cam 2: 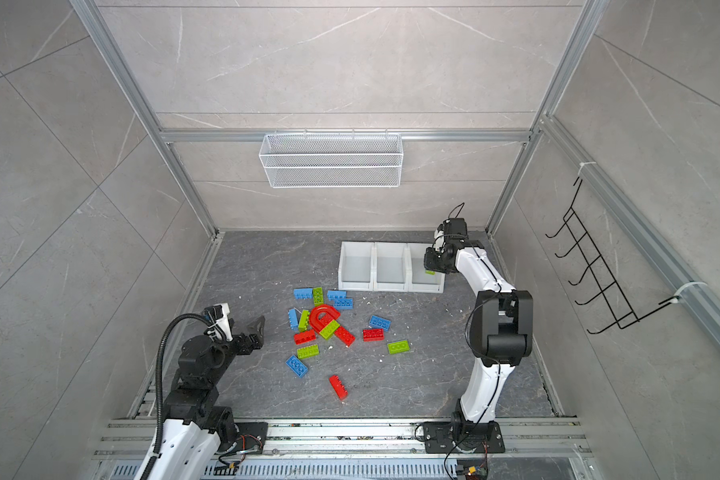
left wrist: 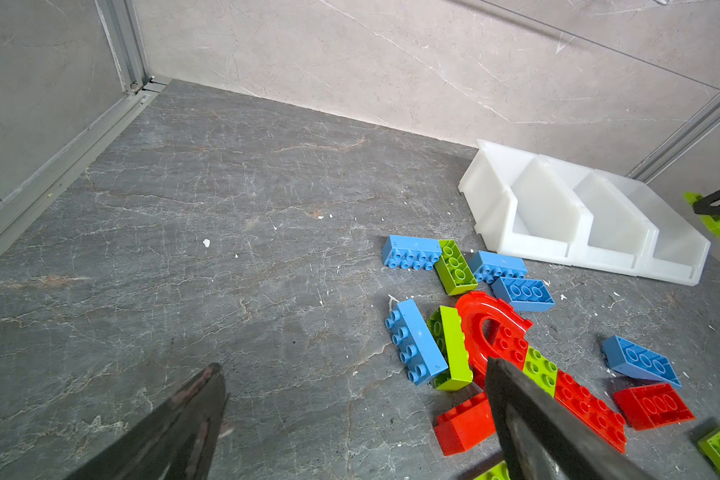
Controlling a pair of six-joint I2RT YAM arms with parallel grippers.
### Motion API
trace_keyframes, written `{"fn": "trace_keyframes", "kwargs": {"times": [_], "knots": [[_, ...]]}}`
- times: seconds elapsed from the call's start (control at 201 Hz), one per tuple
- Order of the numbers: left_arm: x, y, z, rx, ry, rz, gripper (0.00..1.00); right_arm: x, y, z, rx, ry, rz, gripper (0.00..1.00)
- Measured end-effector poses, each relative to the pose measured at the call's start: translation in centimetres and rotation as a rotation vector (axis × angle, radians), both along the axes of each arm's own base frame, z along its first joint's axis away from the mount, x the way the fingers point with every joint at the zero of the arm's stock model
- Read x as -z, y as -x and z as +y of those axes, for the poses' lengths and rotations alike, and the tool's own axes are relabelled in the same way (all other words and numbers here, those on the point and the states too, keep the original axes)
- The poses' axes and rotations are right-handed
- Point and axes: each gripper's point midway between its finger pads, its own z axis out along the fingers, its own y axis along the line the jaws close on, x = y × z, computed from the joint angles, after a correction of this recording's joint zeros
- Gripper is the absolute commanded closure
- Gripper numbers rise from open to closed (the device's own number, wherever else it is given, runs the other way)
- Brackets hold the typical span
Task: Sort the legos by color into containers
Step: 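Lift the lime-green brick with the right gripper over the nearest bin compartment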
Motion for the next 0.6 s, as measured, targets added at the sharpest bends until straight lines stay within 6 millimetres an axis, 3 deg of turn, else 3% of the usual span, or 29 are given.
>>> {"fn": "trace_keyframes", "kwargs": {"times": [0.602], "knots": [[-0.4, 0.3, 0.0, -0.004, 0.011, -0.023, 0.00, -1.1, -0.5, 1.1, -0.034, -0.056, 0.002, 0.79]]}}
